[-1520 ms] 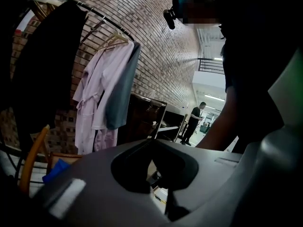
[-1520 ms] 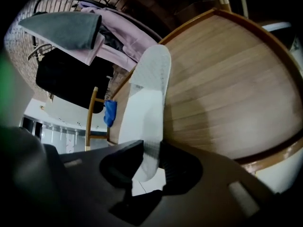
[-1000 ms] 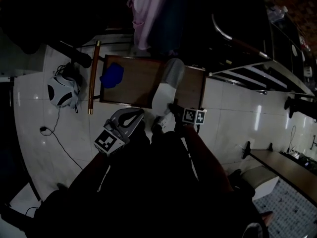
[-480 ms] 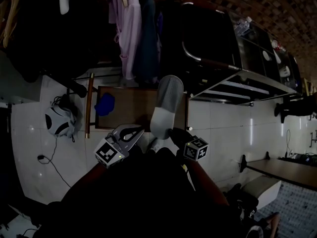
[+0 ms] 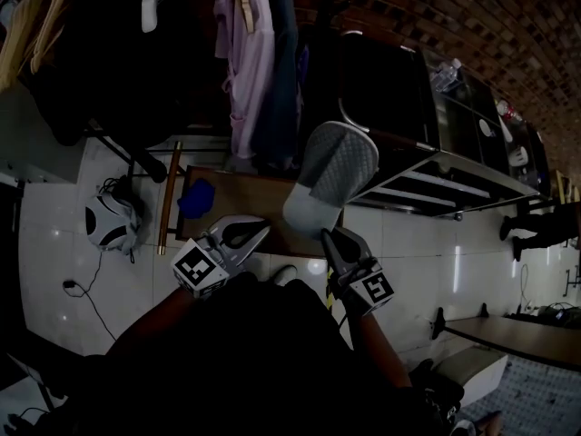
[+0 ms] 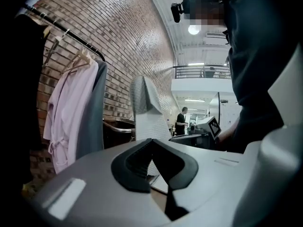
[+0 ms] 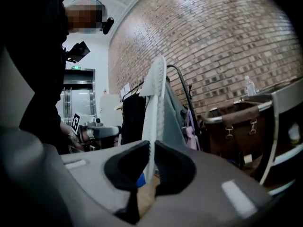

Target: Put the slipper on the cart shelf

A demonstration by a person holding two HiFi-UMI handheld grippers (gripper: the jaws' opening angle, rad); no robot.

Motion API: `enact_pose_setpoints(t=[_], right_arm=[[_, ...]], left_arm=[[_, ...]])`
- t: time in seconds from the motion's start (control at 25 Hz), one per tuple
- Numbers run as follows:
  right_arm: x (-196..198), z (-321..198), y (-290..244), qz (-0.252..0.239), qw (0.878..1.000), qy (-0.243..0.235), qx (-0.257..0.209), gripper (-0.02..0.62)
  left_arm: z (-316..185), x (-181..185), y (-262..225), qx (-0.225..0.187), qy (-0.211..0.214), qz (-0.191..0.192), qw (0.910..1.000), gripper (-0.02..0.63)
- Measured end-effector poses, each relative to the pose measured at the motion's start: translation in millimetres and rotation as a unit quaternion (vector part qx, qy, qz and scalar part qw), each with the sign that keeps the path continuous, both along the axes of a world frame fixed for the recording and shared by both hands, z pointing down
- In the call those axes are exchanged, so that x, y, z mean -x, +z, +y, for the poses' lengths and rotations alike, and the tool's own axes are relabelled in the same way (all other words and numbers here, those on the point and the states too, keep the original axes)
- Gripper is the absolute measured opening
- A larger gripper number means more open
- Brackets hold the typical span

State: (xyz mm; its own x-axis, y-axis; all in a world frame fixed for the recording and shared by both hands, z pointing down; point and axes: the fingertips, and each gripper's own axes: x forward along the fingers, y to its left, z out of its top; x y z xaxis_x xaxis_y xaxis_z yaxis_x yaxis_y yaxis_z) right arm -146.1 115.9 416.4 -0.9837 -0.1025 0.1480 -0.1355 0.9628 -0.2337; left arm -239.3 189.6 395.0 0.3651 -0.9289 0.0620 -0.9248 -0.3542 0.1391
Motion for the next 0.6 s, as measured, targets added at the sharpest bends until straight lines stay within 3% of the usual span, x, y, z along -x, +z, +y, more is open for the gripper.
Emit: enact_pose_setpoints(t=[0.28, 0.6], right_arm=[[14, -2, -44, -0.034, 0.997, -0.002, -0.073, 0.035], [24, -5, -47, -0.042, 0.996, -0.001, -0.074, 0.035]], left_arm=[[-6, 13, -10, 0.006, -0.019, -0.01, 0.9998, 0.003], [-7, 19, -9, 0.013, -0.027, -0.029, 0.9991, 0.002]])
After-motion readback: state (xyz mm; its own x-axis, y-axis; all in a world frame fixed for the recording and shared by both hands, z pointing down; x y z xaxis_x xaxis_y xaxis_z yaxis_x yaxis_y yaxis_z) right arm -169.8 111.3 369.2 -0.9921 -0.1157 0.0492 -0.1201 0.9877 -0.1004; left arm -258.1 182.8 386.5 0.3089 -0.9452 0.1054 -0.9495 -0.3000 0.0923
